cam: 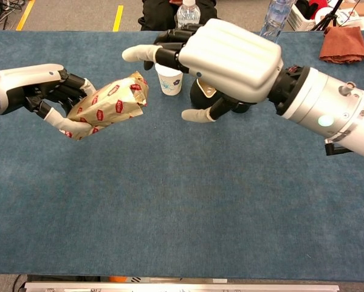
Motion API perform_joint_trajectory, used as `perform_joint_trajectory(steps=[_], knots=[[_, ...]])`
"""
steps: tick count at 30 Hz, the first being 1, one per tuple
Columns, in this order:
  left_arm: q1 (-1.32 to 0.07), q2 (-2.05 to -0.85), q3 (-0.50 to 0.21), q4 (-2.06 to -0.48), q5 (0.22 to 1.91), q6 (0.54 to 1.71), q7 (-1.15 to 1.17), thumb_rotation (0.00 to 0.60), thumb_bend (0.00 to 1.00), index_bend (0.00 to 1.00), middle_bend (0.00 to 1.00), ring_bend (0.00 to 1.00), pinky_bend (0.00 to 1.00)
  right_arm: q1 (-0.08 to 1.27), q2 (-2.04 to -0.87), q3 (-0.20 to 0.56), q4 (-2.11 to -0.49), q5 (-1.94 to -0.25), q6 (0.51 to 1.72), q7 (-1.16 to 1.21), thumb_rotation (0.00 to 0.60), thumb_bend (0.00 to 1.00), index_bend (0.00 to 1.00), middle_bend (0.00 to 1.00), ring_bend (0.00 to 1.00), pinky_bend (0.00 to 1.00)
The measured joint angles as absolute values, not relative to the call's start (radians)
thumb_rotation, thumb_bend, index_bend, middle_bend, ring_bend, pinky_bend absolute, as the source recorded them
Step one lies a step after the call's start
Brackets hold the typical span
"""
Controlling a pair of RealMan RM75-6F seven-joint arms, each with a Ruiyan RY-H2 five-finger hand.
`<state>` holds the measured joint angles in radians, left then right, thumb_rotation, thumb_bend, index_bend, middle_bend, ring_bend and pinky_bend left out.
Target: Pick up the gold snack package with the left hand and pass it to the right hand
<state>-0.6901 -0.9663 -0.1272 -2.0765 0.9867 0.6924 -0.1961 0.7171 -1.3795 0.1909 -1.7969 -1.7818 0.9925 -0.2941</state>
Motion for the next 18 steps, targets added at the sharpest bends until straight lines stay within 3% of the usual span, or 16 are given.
perform_joint_trajectory(steps=[18], knots=[[-0.758,-0.974,-0.134,-2.126,0.899,0.642,-0.189,0.6,0.25,0.57,0.59,0.48,0.47,0.834,-1.484,0.205,-1.748,-1.702,0.929,-0.31,0.6,0.18,0.1,0.27,0.18,0.24]])
